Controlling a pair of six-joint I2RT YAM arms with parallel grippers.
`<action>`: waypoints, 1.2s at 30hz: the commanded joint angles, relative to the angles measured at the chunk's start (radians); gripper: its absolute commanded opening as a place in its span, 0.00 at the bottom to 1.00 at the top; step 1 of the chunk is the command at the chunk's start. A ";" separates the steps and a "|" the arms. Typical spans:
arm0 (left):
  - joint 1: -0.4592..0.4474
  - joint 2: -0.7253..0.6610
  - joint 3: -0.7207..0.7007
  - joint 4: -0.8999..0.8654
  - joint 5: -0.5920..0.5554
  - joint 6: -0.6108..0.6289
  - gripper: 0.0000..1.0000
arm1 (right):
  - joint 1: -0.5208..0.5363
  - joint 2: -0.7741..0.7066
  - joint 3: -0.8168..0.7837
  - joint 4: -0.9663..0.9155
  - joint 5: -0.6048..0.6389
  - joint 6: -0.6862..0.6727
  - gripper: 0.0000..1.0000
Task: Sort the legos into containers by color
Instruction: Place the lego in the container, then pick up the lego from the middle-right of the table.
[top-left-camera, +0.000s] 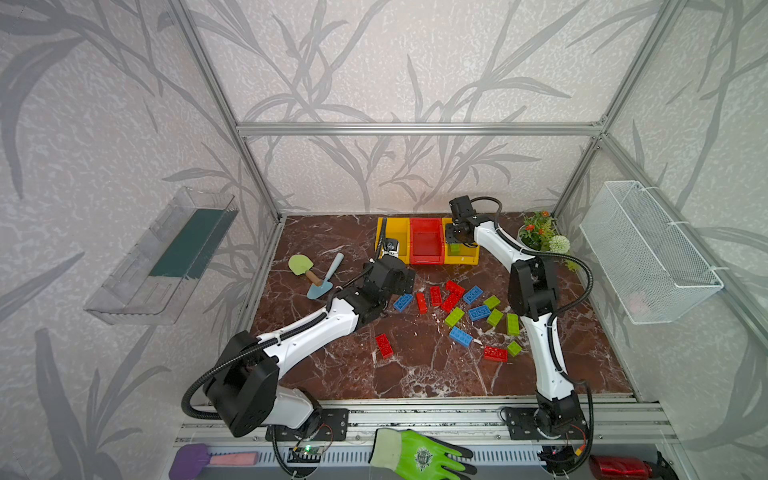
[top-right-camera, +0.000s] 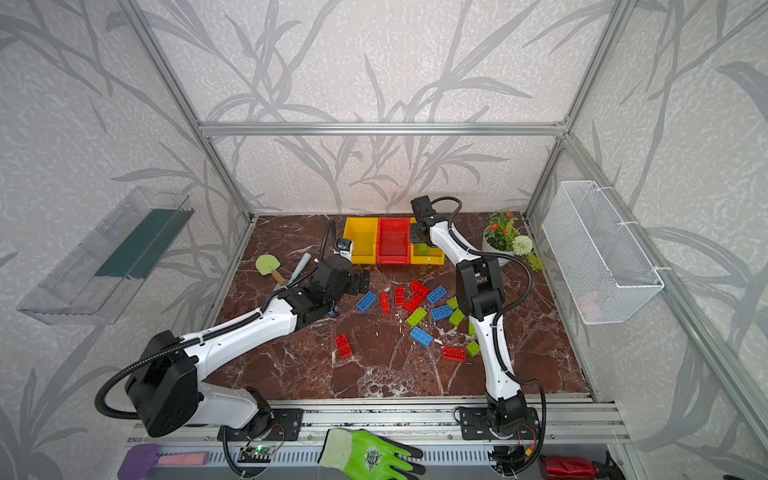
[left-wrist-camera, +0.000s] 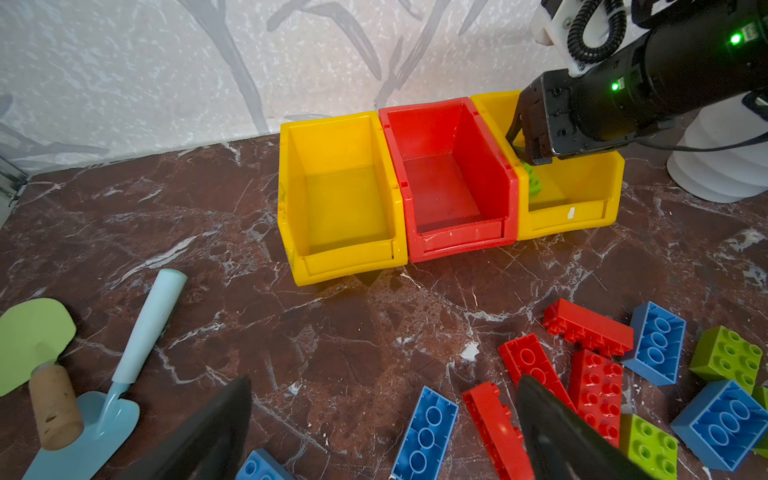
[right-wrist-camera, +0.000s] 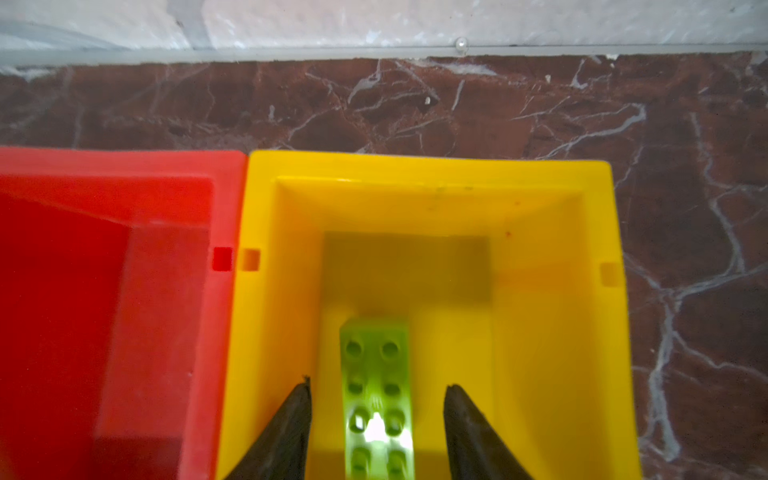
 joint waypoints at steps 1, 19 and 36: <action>-0.004 -0.007 0.031 -0.023 -0.024 0.005 0.99 | -0.004 -0.023 0.023 -0.040 -0.014 -0.006 0.65; -0.142 -0.115 -0.093 0.024 0.022 -0.050 0.99 | -0.022 -0.655 -0.828 0.075 0.114 0.140 0.70; -0.284 -0.077 -0.120 0.040 -0.012 -0.062 0.99 | -0.100 -0.726 -1.143 0.154 -0.129 0.388 0.73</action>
